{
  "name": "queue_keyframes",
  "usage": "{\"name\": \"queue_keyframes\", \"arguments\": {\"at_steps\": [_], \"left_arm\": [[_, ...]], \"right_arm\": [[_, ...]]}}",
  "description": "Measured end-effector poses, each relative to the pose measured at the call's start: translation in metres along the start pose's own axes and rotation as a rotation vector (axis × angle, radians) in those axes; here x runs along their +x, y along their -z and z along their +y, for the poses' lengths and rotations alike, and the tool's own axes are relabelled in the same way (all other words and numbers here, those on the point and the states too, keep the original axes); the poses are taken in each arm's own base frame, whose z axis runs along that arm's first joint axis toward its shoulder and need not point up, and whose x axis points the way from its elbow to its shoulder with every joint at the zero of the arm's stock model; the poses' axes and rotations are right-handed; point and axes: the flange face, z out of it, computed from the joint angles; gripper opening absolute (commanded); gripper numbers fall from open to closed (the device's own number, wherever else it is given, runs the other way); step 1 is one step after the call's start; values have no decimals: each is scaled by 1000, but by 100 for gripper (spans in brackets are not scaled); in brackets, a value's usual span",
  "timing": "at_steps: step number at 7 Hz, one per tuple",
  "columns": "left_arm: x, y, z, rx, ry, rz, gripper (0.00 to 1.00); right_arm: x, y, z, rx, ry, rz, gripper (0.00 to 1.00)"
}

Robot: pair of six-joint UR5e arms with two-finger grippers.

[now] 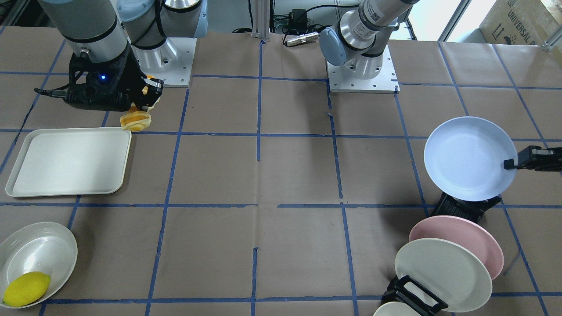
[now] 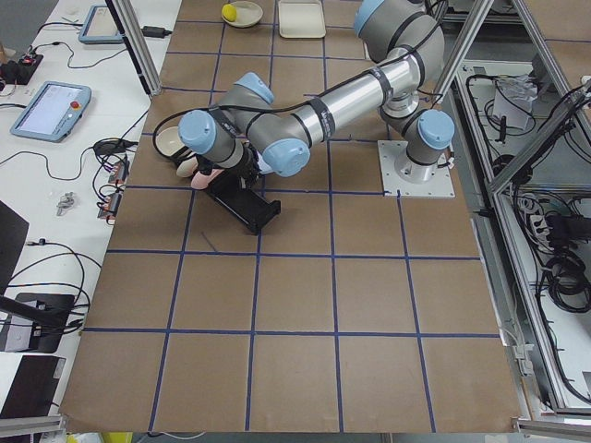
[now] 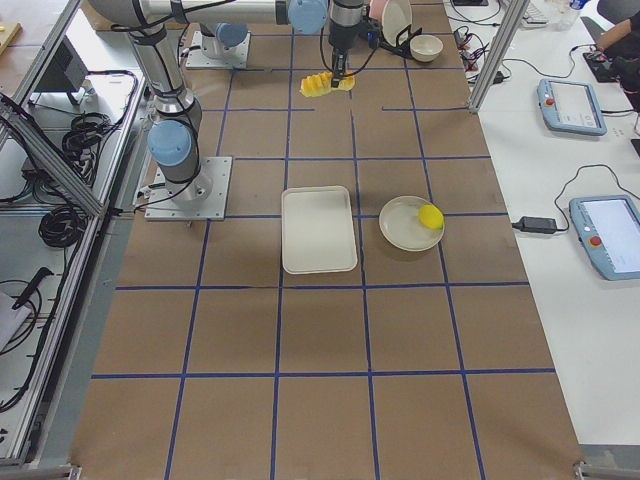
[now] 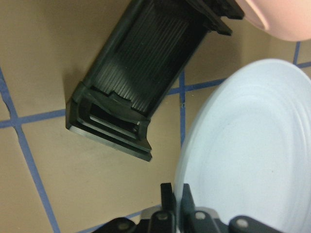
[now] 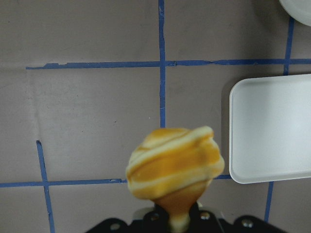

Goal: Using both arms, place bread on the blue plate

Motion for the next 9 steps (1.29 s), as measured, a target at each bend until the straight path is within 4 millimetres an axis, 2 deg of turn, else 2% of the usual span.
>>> {"name": "queue_keyframes", "arguments": {"at_steps": [1,2,3,5,9], "left_arm": [[41,-13,10,-17,13,1,15],[86,-30,10,-28,25,-14,15],[131,-48,1,-25,10,-43,15],[213,-89,-33,9,-73,-78,15],[332,-184,-104,136,-252,-97,15]], "right_arm": [[0,-1,0,-2,2,0,4],[0,-2,0,-3,5,0,4],[0,-2,0,-3,7,0,4],[0,-3,0,-3,10,0,4],[0,-4,0,-7,12,0,4]]}}
